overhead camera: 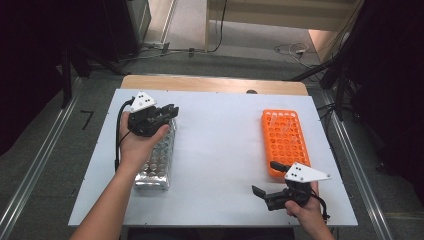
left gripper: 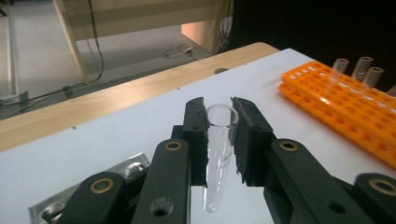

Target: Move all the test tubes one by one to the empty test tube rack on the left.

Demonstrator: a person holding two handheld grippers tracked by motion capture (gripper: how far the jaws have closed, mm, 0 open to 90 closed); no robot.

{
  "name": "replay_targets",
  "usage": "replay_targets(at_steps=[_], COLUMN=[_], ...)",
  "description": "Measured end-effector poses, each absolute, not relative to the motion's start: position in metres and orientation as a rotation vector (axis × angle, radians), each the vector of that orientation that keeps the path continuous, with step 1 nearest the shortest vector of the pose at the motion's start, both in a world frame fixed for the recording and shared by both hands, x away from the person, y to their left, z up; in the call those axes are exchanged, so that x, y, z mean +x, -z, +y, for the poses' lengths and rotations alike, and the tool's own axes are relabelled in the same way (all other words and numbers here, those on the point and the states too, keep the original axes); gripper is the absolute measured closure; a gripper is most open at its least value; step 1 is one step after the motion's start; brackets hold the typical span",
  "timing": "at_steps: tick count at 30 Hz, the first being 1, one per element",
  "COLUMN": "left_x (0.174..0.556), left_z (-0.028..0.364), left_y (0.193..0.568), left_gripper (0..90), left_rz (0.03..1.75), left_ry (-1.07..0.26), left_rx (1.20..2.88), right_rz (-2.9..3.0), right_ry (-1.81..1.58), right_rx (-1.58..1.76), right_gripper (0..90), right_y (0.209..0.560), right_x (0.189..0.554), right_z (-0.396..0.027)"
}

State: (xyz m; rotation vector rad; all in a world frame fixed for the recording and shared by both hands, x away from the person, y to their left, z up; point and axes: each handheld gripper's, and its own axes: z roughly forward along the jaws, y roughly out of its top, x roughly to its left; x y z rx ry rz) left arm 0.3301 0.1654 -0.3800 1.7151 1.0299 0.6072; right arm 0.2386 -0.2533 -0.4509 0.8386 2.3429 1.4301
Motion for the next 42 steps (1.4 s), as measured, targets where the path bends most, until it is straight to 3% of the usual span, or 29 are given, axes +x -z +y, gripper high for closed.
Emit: replay_targets(at_steps=[23, 42], left_x=[0.382, 0.392], left_z=[0.184, 0.174], left_y=[0.395, 0.413], left_gripper=[75.0, 75.0], left_rz=[1.184, 1.233], left_ry=[-0.68, -0.683], left_rx=[1.635, 1.73], right_rz=[2.362, 2.362], right_ry=[-1.453, -1.462], right_rx=[0.812, 0.807], right_gripper=[0.0, 0.0], right_y=[0.453, 0.452], right_x=[0.238, 0.238], right_z=[-0.254, -0.254])
